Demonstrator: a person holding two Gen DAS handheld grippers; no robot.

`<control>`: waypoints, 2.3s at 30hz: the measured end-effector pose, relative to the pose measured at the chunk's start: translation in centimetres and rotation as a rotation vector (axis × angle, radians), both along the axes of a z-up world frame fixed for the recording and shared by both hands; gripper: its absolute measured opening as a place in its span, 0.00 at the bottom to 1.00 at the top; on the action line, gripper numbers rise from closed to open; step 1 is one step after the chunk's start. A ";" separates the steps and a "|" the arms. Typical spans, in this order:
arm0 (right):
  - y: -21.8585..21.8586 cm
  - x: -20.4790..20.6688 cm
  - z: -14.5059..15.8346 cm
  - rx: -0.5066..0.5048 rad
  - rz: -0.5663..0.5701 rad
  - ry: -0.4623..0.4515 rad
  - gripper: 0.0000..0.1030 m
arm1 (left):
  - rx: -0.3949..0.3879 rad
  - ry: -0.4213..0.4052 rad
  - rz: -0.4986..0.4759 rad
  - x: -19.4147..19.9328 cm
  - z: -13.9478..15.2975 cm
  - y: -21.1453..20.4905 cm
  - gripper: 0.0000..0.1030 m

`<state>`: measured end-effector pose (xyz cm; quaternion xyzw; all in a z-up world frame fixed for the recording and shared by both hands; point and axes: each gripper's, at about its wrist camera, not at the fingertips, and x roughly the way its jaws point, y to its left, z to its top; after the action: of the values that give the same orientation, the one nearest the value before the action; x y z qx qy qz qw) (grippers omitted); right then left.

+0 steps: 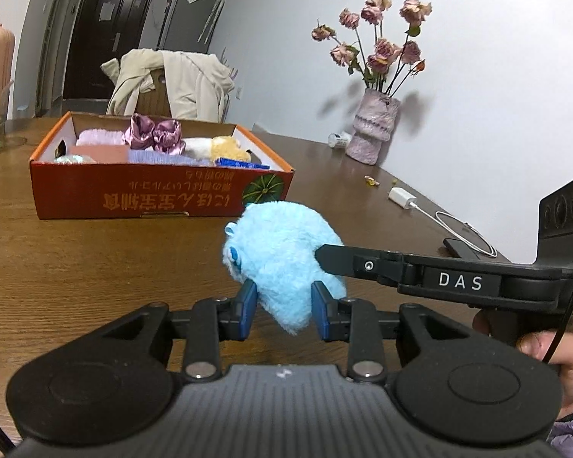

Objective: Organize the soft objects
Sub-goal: 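Close both tools on the light-blue fluffy plush and lift it, then carry the light-blue plush into the box and open both tools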

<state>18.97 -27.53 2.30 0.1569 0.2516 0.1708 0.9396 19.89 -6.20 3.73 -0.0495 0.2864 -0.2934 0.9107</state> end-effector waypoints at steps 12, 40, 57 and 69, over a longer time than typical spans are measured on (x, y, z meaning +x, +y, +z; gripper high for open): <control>-0.4 3.4 4.1 -0.042 -0.010 -0.084 0.23 | -0.027 -0.083 -0.011 4.8 3.7 -0.6 0.30; 0.2 29.9 -1.7 -0.107 -0.019 0.187 0.21 | 0.063 0.150 0.049 29.4 -1.8 -2.0 0.30; -1.5 22.7 5.9 -0.170 -0.049 0.056 0.42 | 0.129 -0.003 0.115 23.1 5.9 0.5 0.34; -4.2 11.7 11.6 -0.234 -0.150 -0.066 0.55 | 0.160 -0.121 0.223 13.9 10.4 5.2 0.42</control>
<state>30.67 -31.68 13.87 0.0590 0.2265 0.0747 0.9694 33.74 -0.97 14.17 0.0097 0.2463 -0.1692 0.9543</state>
